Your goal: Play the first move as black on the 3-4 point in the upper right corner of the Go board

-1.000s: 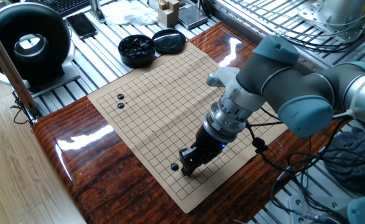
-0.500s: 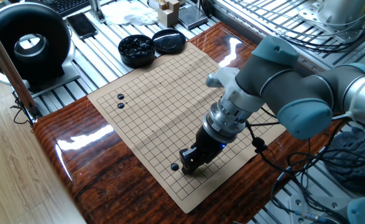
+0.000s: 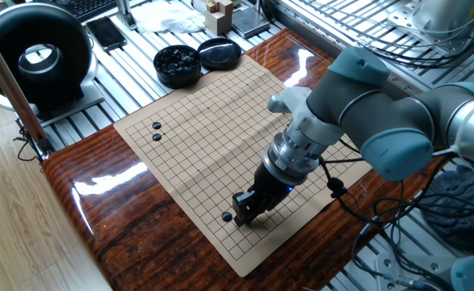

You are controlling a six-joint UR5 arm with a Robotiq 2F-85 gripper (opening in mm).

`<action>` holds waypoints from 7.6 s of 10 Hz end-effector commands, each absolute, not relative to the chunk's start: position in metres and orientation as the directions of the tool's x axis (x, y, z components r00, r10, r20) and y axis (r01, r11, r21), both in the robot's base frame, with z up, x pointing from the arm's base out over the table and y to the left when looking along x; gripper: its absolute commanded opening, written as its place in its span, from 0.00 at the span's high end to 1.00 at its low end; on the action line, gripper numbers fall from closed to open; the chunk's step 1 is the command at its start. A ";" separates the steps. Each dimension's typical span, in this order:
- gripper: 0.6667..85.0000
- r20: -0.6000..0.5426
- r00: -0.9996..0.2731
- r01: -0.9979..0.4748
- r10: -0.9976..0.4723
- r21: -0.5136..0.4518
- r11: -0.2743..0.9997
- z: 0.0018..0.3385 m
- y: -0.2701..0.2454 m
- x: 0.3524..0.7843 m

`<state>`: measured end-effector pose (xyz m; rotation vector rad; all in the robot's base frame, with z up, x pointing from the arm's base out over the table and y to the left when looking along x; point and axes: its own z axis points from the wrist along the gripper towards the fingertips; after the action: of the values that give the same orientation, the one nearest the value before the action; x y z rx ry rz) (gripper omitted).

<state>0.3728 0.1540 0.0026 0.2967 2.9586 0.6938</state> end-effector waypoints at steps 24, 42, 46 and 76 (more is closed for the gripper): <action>0.97 -0.070 -0.987 0.095 0.143 0.461 0.882 0.006 0.168 0.371; 0.70 -0.088 -0.987 0.075 0.133 0.476 0.876 0.009 0.171 0.374; 0.66 -0.099 -0.984 0.086 0.151 0.481 0.872 0.010 0.173 0.380; 0.58 -0.138 -0.985 0.039 0.102 0.402 0.915 0.005 0.153 0.381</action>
<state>0.3763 0.1557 0.0030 0.1067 2.9350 0.6165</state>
